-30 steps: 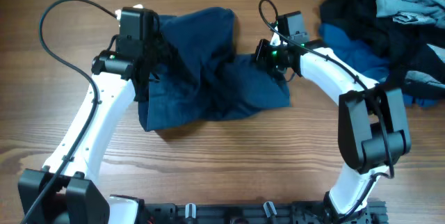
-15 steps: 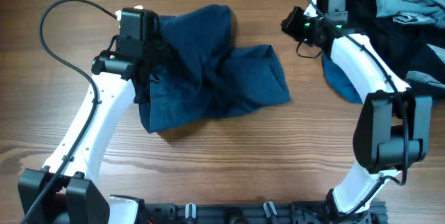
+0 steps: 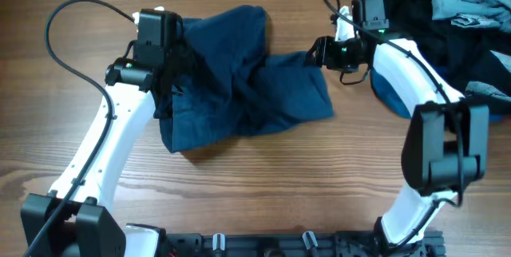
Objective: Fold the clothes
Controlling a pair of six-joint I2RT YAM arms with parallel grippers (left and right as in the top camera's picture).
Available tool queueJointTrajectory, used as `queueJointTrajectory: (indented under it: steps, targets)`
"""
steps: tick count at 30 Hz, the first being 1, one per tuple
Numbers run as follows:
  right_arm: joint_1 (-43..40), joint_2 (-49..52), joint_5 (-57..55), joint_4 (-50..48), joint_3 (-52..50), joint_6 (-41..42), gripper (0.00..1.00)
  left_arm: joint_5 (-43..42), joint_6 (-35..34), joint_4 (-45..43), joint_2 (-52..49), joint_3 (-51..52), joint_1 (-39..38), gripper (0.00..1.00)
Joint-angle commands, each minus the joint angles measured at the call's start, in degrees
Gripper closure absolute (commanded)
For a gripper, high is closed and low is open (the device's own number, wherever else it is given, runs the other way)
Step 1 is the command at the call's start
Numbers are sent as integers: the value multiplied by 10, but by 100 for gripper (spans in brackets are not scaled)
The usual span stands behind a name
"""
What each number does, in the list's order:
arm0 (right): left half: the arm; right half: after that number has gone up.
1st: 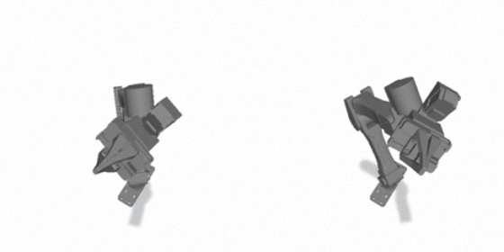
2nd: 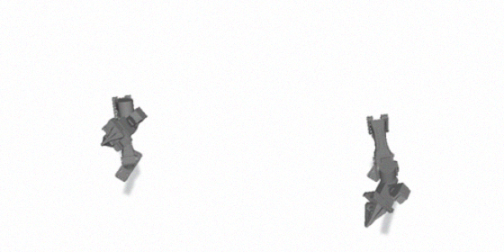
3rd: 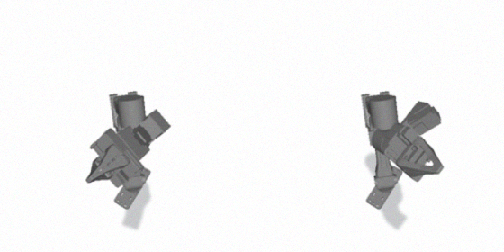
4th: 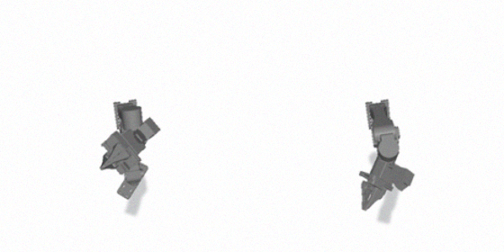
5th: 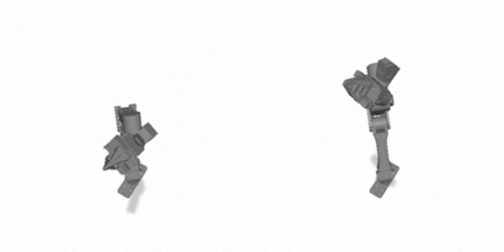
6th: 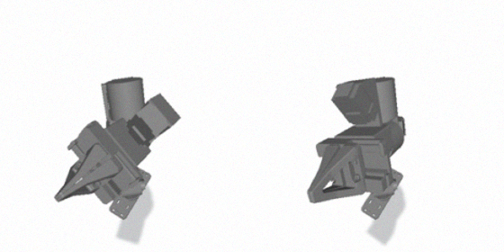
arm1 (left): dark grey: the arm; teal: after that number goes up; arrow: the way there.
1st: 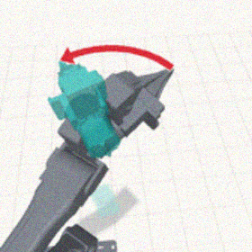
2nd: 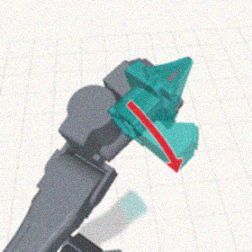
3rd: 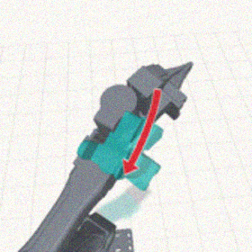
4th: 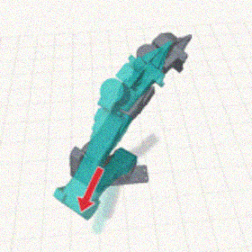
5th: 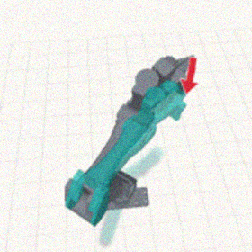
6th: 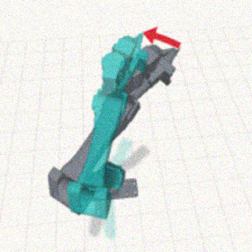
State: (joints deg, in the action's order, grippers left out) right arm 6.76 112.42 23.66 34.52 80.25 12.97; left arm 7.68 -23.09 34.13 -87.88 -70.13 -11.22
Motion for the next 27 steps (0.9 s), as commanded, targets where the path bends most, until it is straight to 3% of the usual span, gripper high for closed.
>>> queueJointTrajectory:
  steps: [1, 10, 13, 15, 18, 27]
  targets:
    - [0, 50, 76, -19, -5, -93, 41, 7, -5, -2, 1, -7, 2, 96]
    - [9, 86, 161, -27, -5, -137, 43, 7, -5, -2, 1, -7, 2, 96]
    - [24, 98, 161, -30, -5, -144, 49, 7, -5, -2, 1, -7, 2, 96]
    - [31, 106, 168, -42, -6, -142, 59, 7, -5, -2, 1, -7, 2, 96]
    - [32, 106, 174, -80, -5, -99, 96, 7, -5, -2, 1, -7, 2, 96]
    - [11, 65, 181, -97, 76, -46, 96, 7, -5, 11, 1, -7, 2, 96]
